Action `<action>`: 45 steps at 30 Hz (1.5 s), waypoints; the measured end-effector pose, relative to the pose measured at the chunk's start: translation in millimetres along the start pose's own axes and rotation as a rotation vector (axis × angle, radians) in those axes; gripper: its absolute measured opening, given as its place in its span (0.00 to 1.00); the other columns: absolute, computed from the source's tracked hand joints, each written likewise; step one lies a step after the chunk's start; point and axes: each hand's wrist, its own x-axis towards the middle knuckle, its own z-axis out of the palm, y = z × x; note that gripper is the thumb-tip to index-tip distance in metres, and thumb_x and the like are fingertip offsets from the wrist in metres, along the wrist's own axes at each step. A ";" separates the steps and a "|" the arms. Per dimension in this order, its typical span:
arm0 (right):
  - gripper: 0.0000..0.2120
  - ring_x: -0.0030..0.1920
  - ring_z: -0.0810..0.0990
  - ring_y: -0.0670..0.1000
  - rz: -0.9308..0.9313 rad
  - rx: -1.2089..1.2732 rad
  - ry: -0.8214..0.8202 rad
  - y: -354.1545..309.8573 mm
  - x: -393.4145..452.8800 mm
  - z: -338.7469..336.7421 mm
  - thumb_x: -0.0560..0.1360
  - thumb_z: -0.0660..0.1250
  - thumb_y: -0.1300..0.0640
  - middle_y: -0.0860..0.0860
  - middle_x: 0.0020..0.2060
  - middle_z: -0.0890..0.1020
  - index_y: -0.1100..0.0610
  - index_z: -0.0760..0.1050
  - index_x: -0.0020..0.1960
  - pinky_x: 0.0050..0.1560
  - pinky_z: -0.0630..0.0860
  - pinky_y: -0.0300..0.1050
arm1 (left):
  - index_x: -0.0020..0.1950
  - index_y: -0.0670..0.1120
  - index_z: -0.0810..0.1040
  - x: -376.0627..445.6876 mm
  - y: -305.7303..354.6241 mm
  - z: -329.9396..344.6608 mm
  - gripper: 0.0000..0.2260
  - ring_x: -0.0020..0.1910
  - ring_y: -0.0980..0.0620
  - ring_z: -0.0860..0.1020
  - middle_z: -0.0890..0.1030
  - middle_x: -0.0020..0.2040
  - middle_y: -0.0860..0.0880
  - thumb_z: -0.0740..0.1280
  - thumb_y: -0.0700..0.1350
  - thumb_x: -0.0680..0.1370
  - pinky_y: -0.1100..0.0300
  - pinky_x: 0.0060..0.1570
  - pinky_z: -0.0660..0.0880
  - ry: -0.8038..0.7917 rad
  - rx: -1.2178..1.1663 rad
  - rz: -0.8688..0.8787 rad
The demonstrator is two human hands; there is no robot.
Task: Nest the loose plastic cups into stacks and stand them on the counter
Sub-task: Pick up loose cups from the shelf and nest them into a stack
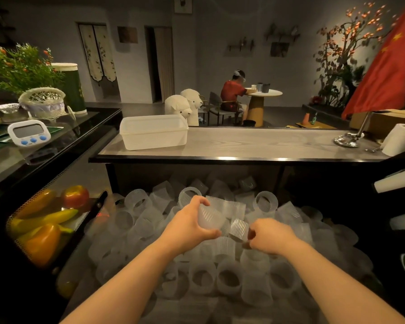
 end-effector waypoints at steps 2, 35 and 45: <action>0.11 0.45 0.79 0.49 -0.008 -0.150 -0.004 1.6 -4.7 19.1 0.73 0.67 0.46 0.48 0.47 0.80 0.50 0.77 0.52 0.43 0.76 0.45 | 0.65 0.59 0.63 1.6 1.3 2.5 0.29 0.45 0.58 0.74 0.71 0.49 0.59 0.77 0.55 0.72 0.67 0.38 0.69 0.006 -0.022 -0.007; 0.08 0.30 0.75 0.46 -0.252 1.208 0.348 -38.2 -38.3 -48.5 0.78 0.67 0.54 0.49 0.30 0.78 0.59 0.80 0.47 0.35 0.77 0.40 | 0.78 0.60 0.47 -8.3 15.0 17.4 0.51 0.56 0.57 0.74 0.68 0.68 0.55 0.80 0.54 0.69 0.59 0.52 0.82 -0.063 -0.176 0.012; 0.13 0.38 0.78 0.38 -0.387 0.949 0.308 -44.4 -40.1 -38.9 0.78 0.68 0.53 0.42 0.42 0.83 0.37 0.79 0.58 0.42 0.77 0.37 | 0.78 0.66 0.46 -14.2 15.1 7.8 0.48 0.52 0.51 0.79 0.63 0.64 0.57 0.78 0.52 0.72 0.54 0.41 0.84 -0.050 -0.225 -0.011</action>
